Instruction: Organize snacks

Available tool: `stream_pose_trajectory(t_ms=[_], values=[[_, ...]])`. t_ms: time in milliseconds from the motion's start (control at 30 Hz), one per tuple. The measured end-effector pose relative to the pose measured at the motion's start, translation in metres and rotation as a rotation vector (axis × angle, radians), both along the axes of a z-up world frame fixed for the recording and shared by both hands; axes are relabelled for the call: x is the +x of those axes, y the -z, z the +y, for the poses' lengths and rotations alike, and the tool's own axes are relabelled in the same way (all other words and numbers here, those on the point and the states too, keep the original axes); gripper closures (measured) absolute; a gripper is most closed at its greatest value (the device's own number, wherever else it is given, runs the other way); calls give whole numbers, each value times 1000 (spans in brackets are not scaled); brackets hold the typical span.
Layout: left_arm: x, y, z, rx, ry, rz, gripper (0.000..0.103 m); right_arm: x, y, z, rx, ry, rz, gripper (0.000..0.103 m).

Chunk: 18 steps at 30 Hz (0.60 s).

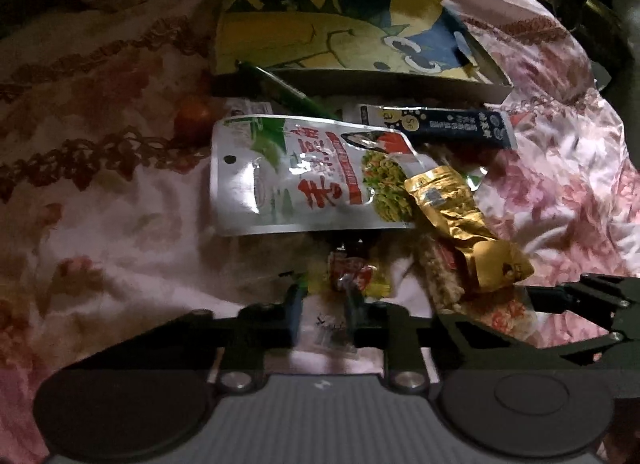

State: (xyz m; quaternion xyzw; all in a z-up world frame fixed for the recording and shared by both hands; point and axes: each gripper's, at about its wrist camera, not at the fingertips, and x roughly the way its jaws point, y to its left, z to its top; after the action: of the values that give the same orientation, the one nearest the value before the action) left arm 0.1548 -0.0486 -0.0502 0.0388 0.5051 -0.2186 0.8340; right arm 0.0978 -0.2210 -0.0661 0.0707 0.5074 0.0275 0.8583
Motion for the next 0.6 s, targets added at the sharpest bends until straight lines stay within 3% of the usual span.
stream_pose_trajectory(t_ms=[267, 467, 600], values=[[-12, -12, 16, -127, 11, 51, 95, -5, -10, -2, 44, 13, -49, 30], [-5, -8, 19, -167, -9, 88, 95, -8, -9, 2, 22, 0, -49, 30], [4, -1, 21, -156, -48, 103, 89, -6, -8, 3, 17, -2, -43, 30]])
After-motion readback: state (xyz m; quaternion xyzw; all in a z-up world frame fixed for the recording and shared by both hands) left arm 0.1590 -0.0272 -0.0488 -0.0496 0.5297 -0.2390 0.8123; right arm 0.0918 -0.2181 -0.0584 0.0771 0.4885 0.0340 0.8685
